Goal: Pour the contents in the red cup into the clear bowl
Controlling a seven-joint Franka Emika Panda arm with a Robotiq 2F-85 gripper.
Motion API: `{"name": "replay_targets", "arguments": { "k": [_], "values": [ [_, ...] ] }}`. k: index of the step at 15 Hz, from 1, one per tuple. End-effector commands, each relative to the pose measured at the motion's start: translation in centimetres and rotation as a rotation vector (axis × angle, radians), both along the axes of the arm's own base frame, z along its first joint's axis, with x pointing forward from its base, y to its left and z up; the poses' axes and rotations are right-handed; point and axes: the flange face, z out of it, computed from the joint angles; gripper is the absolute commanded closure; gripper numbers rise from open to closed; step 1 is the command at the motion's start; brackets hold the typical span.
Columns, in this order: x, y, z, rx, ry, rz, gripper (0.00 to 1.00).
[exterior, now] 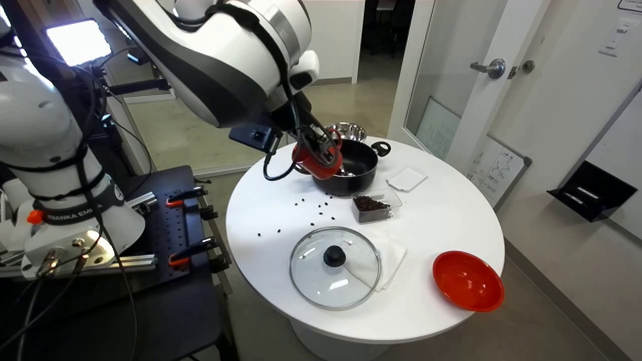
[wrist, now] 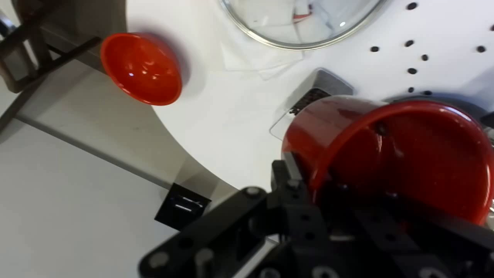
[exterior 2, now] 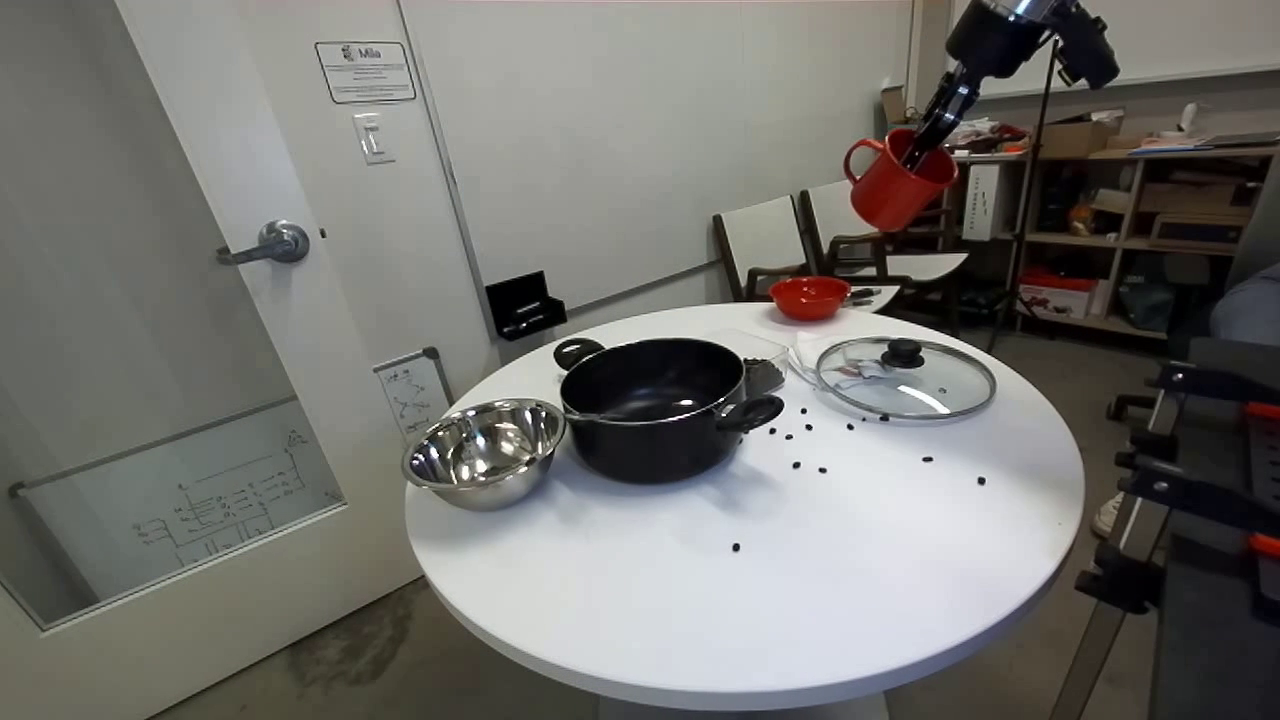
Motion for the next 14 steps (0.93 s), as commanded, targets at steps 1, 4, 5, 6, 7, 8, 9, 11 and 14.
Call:
{"name": "replay_targets", "arguments": {
  "k": [1,4,5,6,7,8,9,11,14],
  "values": [
    [0.0,0.9,-0.4,0.011,0.006,0.008,0.91],
    [-0.1,1.2,-0.5,0.017,0.008,0.010,0.91],
    [-0.1,1.0,-0.4,0.017,0.006,0.007,0.91],
    [-1.1,2.1,-1.9,0.061,0.040,-0.024,0.98],
    [-2.4,3.4,-4.1,0.095,0.105,-0.058,0.98],
    [-2.8,3.7,-4.9,0.103,0.132,-0.081,0.98],
    [-3.0,3.7,-6.3,0.091,0.175,-0.114,0.98],
    [-4.0,4.4,-8.9,0.088,0.244,-0.179,0.98],
    [-6.5,6.0,-12.2,0.095,0.361,-0.241,0.98]
  ]
}}
